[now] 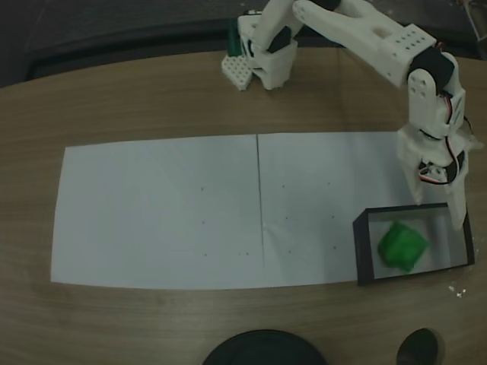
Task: Grab a green square and put it in the box.
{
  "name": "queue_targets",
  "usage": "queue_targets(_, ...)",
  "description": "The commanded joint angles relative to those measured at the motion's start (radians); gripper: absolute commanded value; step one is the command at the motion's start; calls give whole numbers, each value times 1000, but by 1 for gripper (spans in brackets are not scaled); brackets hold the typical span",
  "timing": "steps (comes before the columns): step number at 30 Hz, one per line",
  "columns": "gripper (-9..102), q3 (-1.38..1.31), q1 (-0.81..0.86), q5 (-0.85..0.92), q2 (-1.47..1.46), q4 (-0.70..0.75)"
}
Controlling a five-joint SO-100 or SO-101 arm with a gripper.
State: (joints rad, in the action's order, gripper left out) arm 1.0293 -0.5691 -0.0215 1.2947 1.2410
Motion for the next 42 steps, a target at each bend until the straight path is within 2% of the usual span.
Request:
queue_targets(1,27,-97,9,-2,61,46)
queue_targets(5,2,-160,35,-2,179,199)
queue_targets(6,-1,-169,44,0,229,232)
queue_targets(15,1,-153,206,-9,839,483)
queue_targets(21,0,207,423,-2,1253,477)
queue_targets(26,0,591,517,0,1571,407)
queue_targets(27,0,762,537,3,1721,344)
queue_targets(32,0,1045,689,91,1970,178)
queue_targets(37,0,1296,844,201,2138,21)
queue_targets(42,0,1514,859,221,2181,-103)
